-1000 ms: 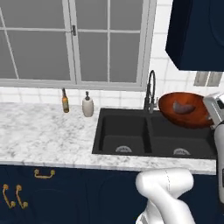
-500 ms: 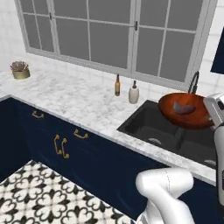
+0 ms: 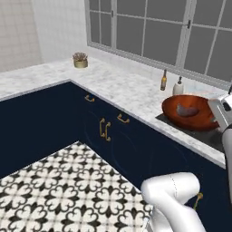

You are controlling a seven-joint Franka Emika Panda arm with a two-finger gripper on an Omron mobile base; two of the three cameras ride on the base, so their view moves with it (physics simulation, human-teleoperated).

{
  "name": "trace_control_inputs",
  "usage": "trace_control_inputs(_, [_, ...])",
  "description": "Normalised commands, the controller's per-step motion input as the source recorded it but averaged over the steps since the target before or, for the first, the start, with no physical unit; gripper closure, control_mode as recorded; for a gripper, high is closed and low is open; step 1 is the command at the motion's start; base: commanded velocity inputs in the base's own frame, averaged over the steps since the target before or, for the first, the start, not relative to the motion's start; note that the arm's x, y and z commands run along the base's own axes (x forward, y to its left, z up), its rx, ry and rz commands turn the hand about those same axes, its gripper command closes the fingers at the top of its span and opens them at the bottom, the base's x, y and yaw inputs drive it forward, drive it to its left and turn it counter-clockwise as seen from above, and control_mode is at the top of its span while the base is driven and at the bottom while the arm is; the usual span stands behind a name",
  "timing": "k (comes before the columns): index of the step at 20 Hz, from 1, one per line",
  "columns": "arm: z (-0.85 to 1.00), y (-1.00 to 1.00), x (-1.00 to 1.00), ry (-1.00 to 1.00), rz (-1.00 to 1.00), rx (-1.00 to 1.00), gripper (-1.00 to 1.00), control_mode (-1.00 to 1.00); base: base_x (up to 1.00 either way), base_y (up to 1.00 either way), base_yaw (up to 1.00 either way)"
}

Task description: Pick the potato from the sink and place it in the bowl. Then pick the bowl and place it in the microwave. Then close the microwave door and press the start button.

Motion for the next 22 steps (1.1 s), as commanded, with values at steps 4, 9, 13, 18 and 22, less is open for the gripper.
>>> trace_control_inputs(4, [0.00, 0.00, 0.00, 0.00, 0.00, 0.00, 1.00, 1.00, -0.18, 1.00, 0.03])
trace_control_inputs(9, [0.00, 0.00, 0.00, 0.00, 0.00, 0.00, 1.00, 1.00, 0.00, 1.00, 0.35])
trace_control_inputs(13, [0.00, 0.00, 0.00, 0.00, 0.00, 0.00, 1.00, 1.00, 0.02, 0.88, 0.68])
trace_control_inputs(18, [0.00, 0.00, 0.00, 0.00, 0.00, 0.00, 1.00, 1.00, 0.08, 0.47, 0.79])
trace_control_inputs(22, [0.00, 0.00, 0.00, 0.00, 0.00, 0.00, 1.00, 1.00, 0.07, 0.33, 0.83])
